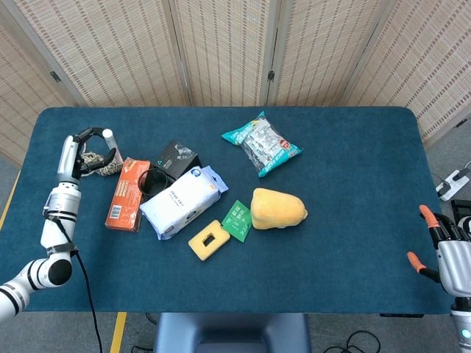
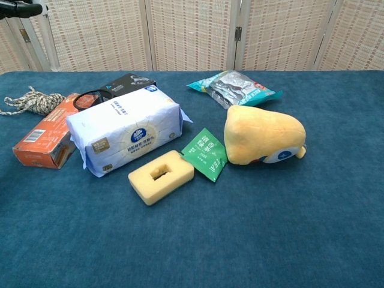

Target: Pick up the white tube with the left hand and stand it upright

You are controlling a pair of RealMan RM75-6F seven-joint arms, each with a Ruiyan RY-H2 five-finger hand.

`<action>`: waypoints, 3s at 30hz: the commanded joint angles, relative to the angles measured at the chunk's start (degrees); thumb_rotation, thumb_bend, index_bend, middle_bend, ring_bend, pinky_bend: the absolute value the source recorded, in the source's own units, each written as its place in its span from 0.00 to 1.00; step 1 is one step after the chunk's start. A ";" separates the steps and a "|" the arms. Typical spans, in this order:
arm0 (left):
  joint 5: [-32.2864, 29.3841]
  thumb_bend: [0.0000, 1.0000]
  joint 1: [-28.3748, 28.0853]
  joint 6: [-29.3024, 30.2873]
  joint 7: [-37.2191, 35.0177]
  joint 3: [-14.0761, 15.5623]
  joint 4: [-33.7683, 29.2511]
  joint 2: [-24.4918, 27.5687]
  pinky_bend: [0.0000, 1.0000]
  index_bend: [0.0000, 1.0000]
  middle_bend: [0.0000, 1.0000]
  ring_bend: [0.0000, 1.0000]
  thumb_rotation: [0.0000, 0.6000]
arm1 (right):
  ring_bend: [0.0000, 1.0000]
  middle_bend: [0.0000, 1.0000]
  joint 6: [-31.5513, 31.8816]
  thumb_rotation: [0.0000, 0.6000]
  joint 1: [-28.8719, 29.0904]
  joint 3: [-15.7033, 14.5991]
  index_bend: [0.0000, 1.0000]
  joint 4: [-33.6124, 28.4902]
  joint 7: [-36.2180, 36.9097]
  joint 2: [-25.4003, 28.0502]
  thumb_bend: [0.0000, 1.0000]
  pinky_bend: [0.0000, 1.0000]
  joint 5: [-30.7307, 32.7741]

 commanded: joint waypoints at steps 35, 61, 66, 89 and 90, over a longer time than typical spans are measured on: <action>2.61 0.44 -1.14 -5.66 -6.08 1.50 3.39 1.24 0.16 0.63 0.41 0.26 1.00 | 0.15 0.21 0.08 1.00 -0.21 -0.05 0.05 -0.09 0.03 -0.09 0.18 0.27 0.10; -6.42 0.44 0.52 -20.23 -31.20 -5.68 -5.21 5.05 0.16 0.64 0.41 0.26 1.00 | 0.15 0.21 -0.61 1.00 0.15 0.24 0.05 -0.39 -0.73 -0.19 0.18 0.27 0.65; -4.02 0.44 -0.05 -16.88 -27.17 -3.31 -4.25 3.17 0.16 0.64 0.41 0.26 1.00 | 0.15 0.21 -0.31 1.00 0.25 0.47 0.05 -0.56 -1.12 0.17 0.18 0.27 0.44; -5.47 0.44 -2.70 -11.12 -17.02 1.30 -0.07 -3.21 0.16 0.64 0.41 0.26 1.00 | 0.15 0.21 -0.48 1.00 0.25 0.60 0.05 -0.79 -1.39 0.44 0.18 0.27 1.00; -5.49 0.44 -2.76 -10.97 -16.62 1.51 0.12 -3.45 0.16 0.64 0.41 0.26 1.00 | 0.15 0.21 -0.50 1.00 0.25 0.61 0.05 -0.77 -1.36 0.42 0.18 0.27 1.04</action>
